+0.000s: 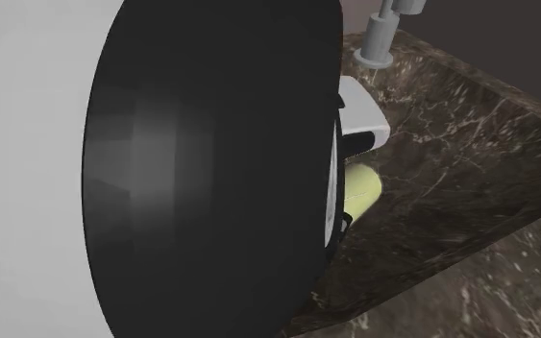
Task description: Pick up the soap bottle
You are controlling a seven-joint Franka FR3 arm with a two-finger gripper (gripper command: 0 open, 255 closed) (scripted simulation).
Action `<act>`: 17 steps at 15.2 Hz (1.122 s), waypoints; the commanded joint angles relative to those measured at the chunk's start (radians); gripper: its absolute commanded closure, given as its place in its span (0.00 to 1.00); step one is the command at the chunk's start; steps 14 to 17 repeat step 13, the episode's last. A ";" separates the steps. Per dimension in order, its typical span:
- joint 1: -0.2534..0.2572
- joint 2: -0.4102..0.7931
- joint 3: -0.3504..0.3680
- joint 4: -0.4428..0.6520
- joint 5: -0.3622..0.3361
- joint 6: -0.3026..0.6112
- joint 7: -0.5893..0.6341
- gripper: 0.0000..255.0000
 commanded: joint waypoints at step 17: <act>-0.015 0.050 -0.007 0.198 -0.013 -0.147 -0.020 1.00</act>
